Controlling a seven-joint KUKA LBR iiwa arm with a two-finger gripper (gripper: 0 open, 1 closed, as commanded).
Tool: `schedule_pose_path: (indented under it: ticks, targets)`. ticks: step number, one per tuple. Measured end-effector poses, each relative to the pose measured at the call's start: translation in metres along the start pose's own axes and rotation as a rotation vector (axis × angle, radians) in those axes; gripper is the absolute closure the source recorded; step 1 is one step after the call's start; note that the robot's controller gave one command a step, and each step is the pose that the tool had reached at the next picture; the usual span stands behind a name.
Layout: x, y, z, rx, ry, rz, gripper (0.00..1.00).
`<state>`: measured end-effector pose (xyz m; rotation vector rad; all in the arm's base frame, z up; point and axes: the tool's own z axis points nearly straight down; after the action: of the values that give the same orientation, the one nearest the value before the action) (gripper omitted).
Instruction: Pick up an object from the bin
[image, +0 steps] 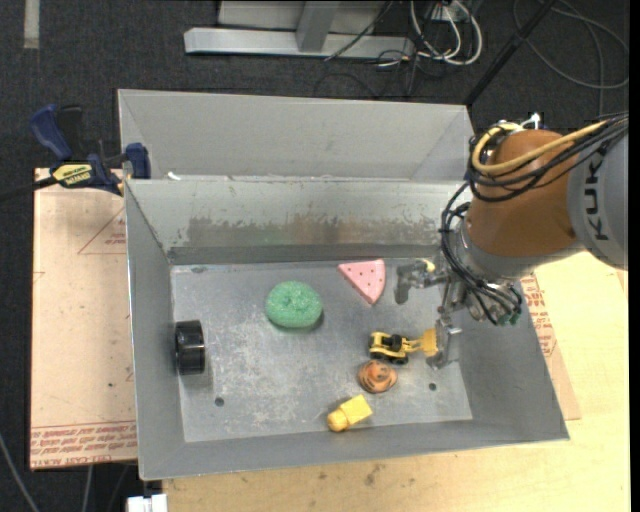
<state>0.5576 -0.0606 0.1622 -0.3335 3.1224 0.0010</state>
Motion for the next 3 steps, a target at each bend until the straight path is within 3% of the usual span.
schedule_pose_path:
  ticks: [1, 2, 3]
  targets:
    - [-0.010, -0.001, 0.030, 0.000, -0.002, -0.288, 0.00]
    - [-0.011, 0.008, 0.073, -0.001, -0.001, -0.256, 0.00]
    - [-0.004, 0.010, 0.092, -0.001, 0.000, -0.518, 1.00]
